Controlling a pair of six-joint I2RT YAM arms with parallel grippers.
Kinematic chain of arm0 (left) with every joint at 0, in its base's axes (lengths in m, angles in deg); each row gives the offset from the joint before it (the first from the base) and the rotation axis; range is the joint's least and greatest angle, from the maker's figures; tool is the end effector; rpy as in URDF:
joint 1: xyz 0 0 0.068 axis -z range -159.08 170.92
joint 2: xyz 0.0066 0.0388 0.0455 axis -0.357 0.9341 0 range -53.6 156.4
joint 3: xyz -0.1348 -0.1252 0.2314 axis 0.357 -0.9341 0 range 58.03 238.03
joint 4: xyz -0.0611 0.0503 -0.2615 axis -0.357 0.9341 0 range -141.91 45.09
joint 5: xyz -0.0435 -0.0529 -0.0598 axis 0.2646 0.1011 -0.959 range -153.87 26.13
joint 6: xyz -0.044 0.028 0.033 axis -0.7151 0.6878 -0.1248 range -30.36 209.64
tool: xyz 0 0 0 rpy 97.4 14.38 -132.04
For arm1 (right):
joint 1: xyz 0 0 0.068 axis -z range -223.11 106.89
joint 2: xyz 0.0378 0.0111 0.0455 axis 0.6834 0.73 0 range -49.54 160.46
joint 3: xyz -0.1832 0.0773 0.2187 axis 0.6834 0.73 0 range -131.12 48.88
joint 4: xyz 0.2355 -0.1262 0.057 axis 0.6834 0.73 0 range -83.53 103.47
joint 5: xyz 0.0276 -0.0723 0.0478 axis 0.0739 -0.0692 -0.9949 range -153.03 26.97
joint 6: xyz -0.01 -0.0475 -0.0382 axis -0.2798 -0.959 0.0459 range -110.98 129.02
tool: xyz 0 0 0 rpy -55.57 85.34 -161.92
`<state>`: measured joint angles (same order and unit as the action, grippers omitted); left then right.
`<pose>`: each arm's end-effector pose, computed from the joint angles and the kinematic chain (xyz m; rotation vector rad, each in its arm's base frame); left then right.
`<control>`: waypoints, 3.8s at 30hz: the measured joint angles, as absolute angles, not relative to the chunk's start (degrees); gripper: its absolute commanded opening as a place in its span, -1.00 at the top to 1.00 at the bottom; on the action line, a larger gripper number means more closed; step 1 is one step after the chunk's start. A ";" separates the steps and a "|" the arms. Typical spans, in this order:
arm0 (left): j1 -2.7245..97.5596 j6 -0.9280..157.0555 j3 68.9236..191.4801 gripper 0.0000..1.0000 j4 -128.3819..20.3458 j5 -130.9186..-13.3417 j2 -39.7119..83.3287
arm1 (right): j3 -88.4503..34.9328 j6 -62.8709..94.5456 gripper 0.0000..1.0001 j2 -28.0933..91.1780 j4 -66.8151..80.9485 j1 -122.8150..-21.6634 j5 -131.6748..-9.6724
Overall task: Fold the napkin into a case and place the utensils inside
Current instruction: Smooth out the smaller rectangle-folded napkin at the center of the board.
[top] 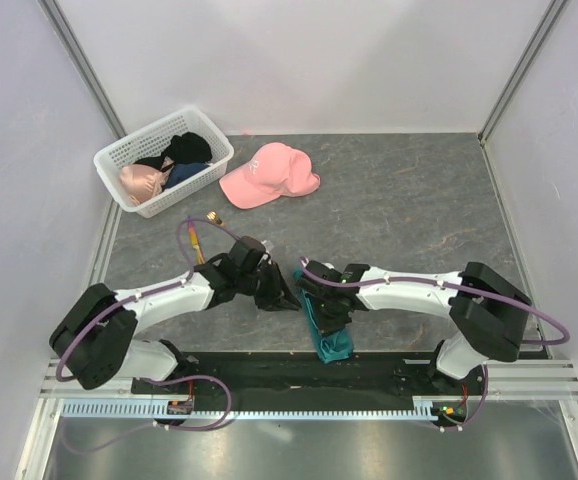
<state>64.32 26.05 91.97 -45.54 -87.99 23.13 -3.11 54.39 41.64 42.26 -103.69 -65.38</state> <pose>0.1758 -0.1925 0.1743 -0.2714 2.7944 -1.1931 0.1430 0.2576 0.1682 -0.4047 2.9684 0.3523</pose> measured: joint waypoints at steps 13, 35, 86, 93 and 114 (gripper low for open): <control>59.99 28.19 104.95 0.66 -48.01 -92.82 37.62 | -1.36 55.79 0.36 33.46 40.60 -102.25 -68.86; 63.16 36.85 113.04 0.75 -46.44 -100.21 48.51 | 8.39 61.01 0.66 22.88 35.44 -92.59 -75.20; 57.78 60.63 122.94 0.49 -24.36 -83.92 44.09 | -0.53 62.98 0.95 37.83 25.24 -82.77 -83.61; 57.93 61.04 122.94 0.47 -24.08 -80.82 46.19 | -6.17 62.74 1.00 46.60 25.67 -81.83 -82.43; 58.17 60.58 122.72 0.51 -24.78 -82.81 49.01 | -7.94 62.21 1.00 53.70 24.08 -79.86 -83.74</control>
<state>58.17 60.58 122.72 -24.78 -82.81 49.01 -7.94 62.21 53.70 24.08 -79.86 -83.74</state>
